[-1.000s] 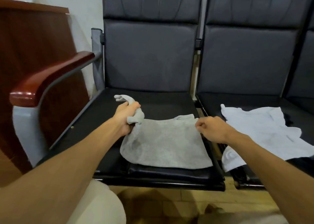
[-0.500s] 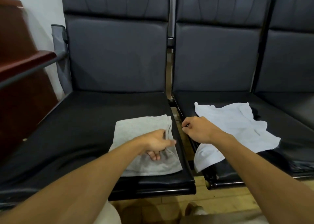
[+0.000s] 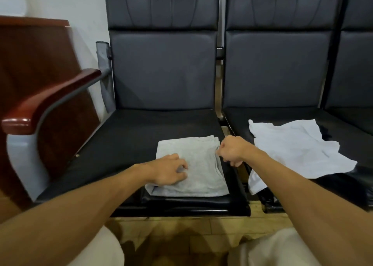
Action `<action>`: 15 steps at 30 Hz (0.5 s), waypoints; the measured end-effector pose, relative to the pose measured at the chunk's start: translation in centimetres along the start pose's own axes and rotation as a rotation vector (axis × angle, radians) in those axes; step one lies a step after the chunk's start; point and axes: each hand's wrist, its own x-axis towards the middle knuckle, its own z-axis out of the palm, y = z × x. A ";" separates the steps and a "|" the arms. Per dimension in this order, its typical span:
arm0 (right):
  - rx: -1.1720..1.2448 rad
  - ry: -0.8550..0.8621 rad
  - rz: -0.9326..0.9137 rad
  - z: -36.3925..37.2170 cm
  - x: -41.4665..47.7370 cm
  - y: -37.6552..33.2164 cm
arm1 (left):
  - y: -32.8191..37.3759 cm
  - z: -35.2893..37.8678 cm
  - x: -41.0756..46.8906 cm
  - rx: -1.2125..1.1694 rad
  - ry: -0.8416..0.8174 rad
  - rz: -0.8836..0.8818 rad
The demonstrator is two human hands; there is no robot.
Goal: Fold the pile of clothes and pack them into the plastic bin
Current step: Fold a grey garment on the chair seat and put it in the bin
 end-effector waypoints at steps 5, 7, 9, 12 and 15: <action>-0.026 -0.080 0.036 1.2 0.8 -3.0 | -4.3 -0.1 -3.2 0.085 0.131 -0.091; -0.064 -0.089 0.042 2.0 1.3 -4.2 | -6.5 -0.1 -3.8 -0.040 0.183 -0.164; -0.112 -0.095 0.034 2.7 1.9 -5.3 | -8.4 -0.4 -4.2 -0.281 0.297 -0.232; -0.154 -0.132 0.043 3.6 2.7 -6.9 | -10.7 -1.0 -4.4 -0.404 0.480 -0.340; -0.160 -0.199 0.082 4.4 3.3 -8.2 | -12.7 -1.1 -4.0 -0.303 0.492 -0.518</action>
